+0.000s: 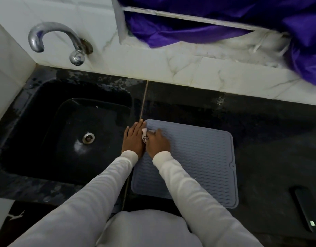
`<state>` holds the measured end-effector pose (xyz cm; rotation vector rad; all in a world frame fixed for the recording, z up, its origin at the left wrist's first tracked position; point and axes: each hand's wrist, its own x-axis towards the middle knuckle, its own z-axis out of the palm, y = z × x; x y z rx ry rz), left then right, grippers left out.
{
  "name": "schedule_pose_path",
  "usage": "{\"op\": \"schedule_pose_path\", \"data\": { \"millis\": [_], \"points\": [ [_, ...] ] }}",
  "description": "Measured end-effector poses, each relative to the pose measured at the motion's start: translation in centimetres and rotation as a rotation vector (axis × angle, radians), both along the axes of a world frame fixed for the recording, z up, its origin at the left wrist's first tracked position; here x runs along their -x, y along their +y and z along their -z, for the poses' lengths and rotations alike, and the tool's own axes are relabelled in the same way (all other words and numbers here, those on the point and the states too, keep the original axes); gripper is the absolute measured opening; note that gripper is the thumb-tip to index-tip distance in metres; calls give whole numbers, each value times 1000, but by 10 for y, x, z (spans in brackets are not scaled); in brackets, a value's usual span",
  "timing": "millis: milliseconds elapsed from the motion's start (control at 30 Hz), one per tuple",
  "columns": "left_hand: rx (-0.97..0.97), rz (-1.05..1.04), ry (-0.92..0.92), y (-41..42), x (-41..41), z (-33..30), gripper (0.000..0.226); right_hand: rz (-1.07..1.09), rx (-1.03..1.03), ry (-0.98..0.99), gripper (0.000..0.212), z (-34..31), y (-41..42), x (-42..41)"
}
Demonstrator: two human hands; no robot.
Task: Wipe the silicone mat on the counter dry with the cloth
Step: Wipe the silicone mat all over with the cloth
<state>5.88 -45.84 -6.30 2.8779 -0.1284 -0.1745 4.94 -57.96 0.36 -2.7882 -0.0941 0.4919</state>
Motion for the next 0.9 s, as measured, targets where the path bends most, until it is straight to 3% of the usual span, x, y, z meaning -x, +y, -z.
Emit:
{"op": "schedule_pose_path", "data": {
  "millis": [300,467,700,900],
  "points": [
    [17,6,19,0,0,-3,73,-8,122,-7,39,0,-33,-4],
    [38,-2,5,0,3,-5,59,127,107,23,37,-4,-94,0],
    [26,-13,-17,-2,3,-5,59,266,195,42,37,0,-183,15],
    [32,-23,-19,-3,3,-4,58,520,211,63,36,1,-249,28]
  ]
}}
